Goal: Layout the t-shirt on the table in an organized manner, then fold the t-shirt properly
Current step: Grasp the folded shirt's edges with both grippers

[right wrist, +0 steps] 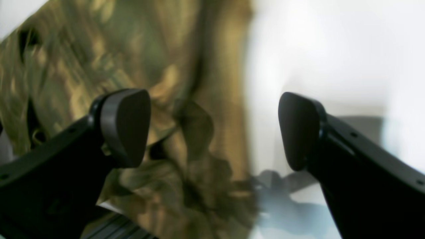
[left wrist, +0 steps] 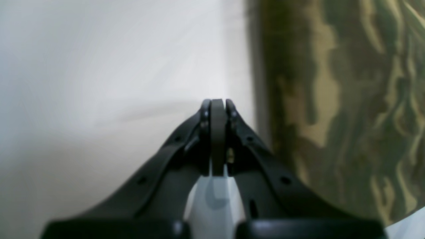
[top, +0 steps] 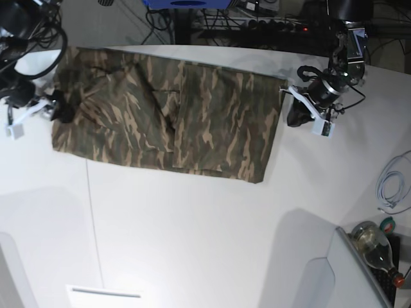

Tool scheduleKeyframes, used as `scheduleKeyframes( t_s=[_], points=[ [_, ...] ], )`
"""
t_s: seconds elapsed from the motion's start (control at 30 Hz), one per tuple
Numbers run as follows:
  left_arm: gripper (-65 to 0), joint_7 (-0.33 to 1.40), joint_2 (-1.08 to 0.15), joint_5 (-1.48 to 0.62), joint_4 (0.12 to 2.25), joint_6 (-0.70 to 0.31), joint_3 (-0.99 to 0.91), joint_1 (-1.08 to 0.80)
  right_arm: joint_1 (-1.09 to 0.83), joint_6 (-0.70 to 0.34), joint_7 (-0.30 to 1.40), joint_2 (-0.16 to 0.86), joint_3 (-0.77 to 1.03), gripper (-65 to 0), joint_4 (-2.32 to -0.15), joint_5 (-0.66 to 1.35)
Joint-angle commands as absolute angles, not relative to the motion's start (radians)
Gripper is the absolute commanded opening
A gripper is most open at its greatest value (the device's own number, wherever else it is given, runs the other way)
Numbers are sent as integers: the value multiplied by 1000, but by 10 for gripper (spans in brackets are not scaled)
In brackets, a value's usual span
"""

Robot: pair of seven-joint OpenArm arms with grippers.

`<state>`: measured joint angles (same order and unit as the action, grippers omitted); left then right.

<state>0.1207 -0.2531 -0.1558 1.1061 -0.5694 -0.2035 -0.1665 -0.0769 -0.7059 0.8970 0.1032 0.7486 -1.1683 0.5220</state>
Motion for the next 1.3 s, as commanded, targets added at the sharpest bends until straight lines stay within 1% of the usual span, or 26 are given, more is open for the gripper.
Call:
scheduleKeyframes(
  t_s=[0.0, 0.17, 0.3, 0.5, 0.67, 0.7, 0.8, 0.87, 0.93, 1.07, 1.13, 1.23, 1.27],
  points=[
    [-650, 150, -252, -140, 1112, -570, -200, -171, -101, -698, 961, 88, 730, -93, -1185, 476],
    [-650, 150, -225, -139, 1112, -570, -200, -171, -140, -698, 989, 51, 690, -93, -1264, 476],
    [-650, 150, -213, -137, 1112, -570, -199, -171, -140, -698, 1007, 44, 691, -93, -1267, 476],
    [-650, 150, -208, -139, 1112, -570, -114, -171, -137, -698, 1012, 33, 690, -93, -1268, 476],
    [-650, 150, -199, -139, 1112, -570, -111, -171, -133, -698, 1035, 24, 690, -96, -1268, 476],
    [-650, 150, -194, -139, 1112, -570, -111, -171, -130, -698, 1030, 24, 690, -105, -1268, 476],
    [-650, 150, -194, -139, 1112, -570, -111, -171, -108, -698, 1029, 27, 690, -180, -1259, 476],
    [-650, 150, -193, -139, 1112, -570, -110, -171, -102, -698, 1029, 28, 690, -252, -1259, 475],
    [-650, 153, -188, -139, 1112, -570, -110, -171, -88, -698, 1032, 28, 690, -306, -1259, 473],
    [-650, 154, -168, -137, 1112, -570, -110, -170, -73, -698, 1035, 28, 690, -383, -1259, 472],
    [-650, 156, -165, -137, 1112, -570, -97, -168, -64, -698, 1036, 30, 690, -464, -1259, 472],
    [-650, 156, -168, -137, 1112, -568, -41, -163, -58, -698, 1038, 31, 688, -650, -1270, 470],
    [-650, 156, -168, -137, 1112, -568, -31, -162, -50, -698, 1040, 31, 688, -650, -1277, 470]
  ],
)
